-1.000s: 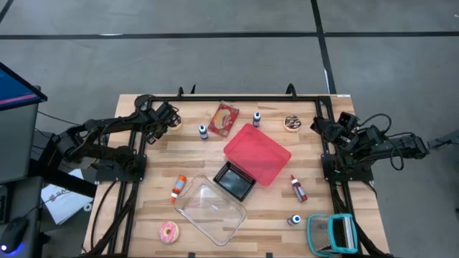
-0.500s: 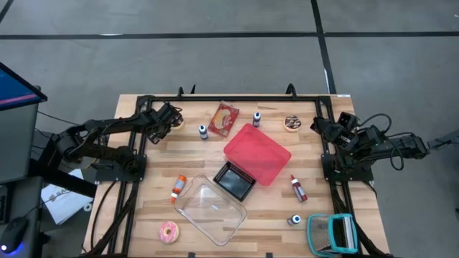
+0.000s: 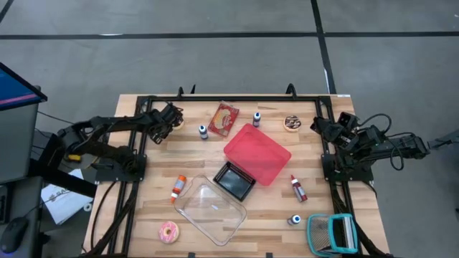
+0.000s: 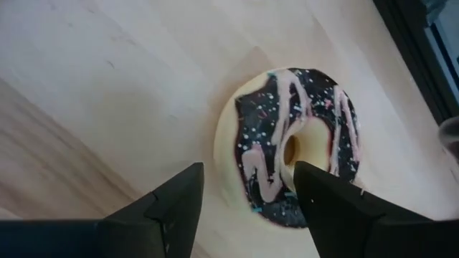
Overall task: Pick & Place Food Item
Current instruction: Put the left black donut into the black bin
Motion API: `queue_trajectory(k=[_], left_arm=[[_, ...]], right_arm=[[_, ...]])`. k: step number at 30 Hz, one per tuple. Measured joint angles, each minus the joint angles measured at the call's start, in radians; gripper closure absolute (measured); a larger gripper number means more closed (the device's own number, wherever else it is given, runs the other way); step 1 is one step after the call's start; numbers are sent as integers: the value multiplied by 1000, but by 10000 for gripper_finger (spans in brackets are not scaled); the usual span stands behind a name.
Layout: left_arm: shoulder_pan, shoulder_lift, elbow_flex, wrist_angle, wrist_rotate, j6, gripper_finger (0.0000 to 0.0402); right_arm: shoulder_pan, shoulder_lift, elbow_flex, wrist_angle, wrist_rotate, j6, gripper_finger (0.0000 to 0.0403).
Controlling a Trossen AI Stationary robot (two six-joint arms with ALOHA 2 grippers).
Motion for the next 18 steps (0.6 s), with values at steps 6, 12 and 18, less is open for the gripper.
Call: queue_trajectory(k=[6, 12, 18], left_arm=[[0, 33, 0, 8, -12, -22, 188], [0, 37, 1, 8, -22, -67, 195], [0, 37, 1, 11, -32, -68, 256]], right_arm=[[0, 0, 0, 3, 0, 13, 321], [0, 0, 0, 3, 0, 18, 321], [0, 0, 0, 3, 0, 18, 321]])
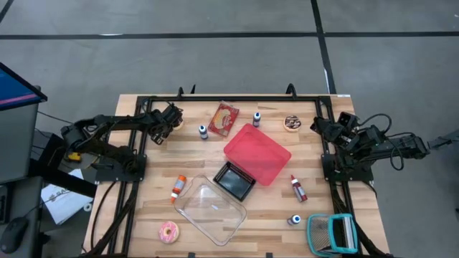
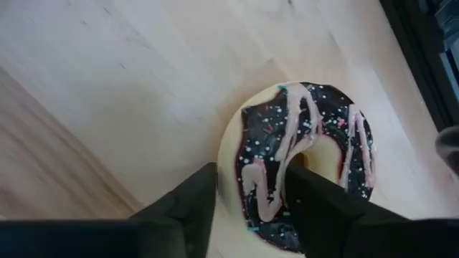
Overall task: Pick & Place Food Item
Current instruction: Put the left black donut into the black bin
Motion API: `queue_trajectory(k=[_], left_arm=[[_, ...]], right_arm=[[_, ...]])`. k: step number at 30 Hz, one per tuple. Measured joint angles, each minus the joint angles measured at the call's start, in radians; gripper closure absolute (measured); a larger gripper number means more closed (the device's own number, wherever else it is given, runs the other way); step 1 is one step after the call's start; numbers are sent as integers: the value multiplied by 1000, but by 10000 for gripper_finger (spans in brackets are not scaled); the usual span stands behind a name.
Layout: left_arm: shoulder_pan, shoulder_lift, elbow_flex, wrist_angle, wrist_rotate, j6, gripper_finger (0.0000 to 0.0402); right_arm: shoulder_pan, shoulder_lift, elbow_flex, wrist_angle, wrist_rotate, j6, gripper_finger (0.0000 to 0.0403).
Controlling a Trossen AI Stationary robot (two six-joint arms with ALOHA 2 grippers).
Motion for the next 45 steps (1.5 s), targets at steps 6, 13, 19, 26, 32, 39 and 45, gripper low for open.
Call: queue_trajectory(k=[6, 13, 19, 26, 32, 39, 45], left_arm=[[-9, -20, 0, 32, -2, 83, 309], [-70, -147, 0, -16, 10, 244, 328], [-200, -336, 0, -148, 62, 403, 334], [-499, -489, 0, -175, 125, 454, 334], [-766, -476, 30, -164, 66, 448, 338], [-884, -313, 247, -160, -16, 616, 374], [-868, -30, 539, -298, 4, 739, 371]], right_arm=[[0, 0, 0, 0, -5, 0, 321], [0, 0, 0, 4, -7, 0, 321], [0, 0, 0, 14, -8, -4, 321], [1, 0, 0, 65, -15, -36, 321], [1, 0, 0, 76, -23, -45, 321], [1, 0, 0, 80, -23, -45, 321], [1, 0, 0, 80, -49, -31, 321]])
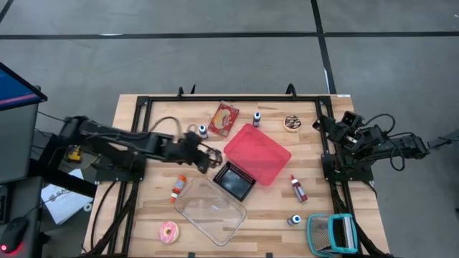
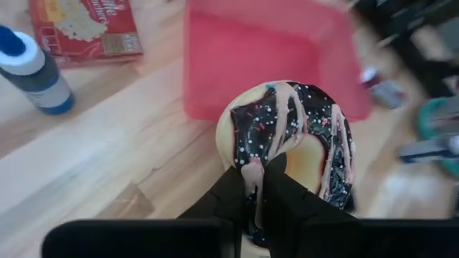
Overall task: Pick & Place Food Item
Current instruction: Put the left black donut into the black bin
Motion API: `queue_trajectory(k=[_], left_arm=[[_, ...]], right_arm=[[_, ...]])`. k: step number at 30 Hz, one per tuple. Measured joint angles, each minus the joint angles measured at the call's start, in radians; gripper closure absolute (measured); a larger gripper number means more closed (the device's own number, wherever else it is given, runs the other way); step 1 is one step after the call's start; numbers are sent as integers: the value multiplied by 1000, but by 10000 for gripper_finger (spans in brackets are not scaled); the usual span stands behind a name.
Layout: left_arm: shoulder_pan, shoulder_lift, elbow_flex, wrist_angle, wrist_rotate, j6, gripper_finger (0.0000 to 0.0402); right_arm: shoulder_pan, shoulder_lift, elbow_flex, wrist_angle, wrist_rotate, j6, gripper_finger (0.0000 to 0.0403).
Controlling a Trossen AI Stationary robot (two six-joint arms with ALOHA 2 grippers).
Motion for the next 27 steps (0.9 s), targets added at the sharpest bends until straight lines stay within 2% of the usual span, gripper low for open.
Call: queue_trajectory(k=[4, 9, 18, 27], left_arm=[[5, 150, 133, -81, 16, -16, 351], [-26, 255, 195, -86, 32, -100, 331], [-57, 335, 199, 6, 34, -216, 328], [-46, 349, 200, 2, 56, -81, 328]], right_arm=[[0, 0, 0, 3, -27, 13, 321], [21, 0, 0, 6, -42, 20, 321], [100, -2, 0, 7, -51, 15, 321], [159, -2, 0, 6, -52, 12, 321]])
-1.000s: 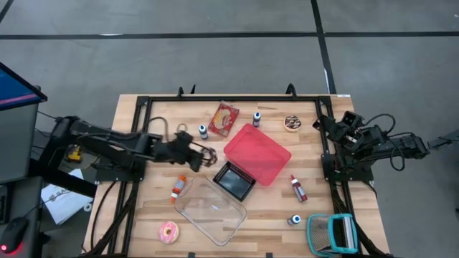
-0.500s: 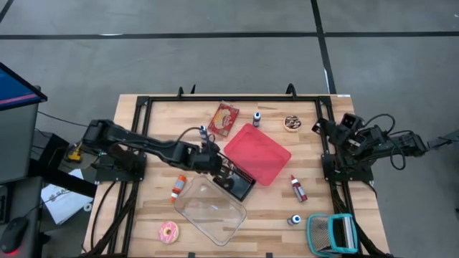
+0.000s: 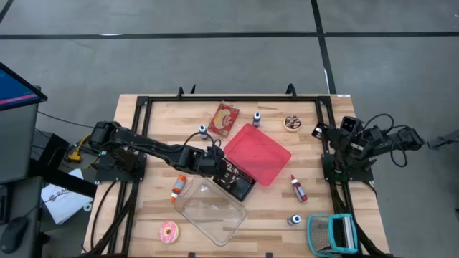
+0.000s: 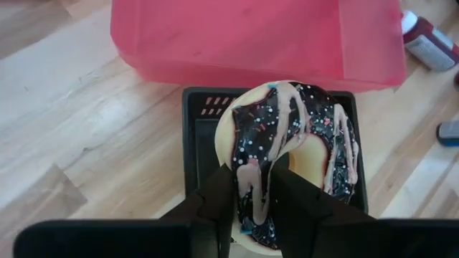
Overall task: Pick & Place Food Item
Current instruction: Put the left black donut into the black bin
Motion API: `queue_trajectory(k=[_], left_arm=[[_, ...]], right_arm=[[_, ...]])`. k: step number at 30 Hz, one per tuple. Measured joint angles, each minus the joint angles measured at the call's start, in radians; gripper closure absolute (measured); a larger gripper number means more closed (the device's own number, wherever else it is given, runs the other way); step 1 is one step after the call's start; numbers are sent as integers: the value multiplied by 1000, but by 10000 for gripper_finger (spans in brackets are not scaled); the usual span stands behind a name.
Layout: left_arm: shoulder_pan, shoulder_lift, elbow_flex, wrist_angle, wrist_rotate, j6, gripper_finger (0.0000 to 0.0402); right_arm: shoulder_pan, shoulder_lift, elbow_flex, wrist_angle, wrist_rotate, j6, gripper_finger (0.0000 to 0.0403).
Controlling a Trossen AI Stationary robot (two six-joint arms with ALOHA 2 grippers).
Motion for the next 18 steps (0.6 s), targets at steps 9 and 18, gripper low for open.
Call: queue_trajectory(k=[9, 18], left_arm=[[31, 47, 16, 7, 84, 63, 328], [38, 87, 44, -36, 112, 82, 327]], right_arm=[[38, 0, 0, -3, 0, -8, 321], [37, -1, 0, -3, 0, -8, 321]])
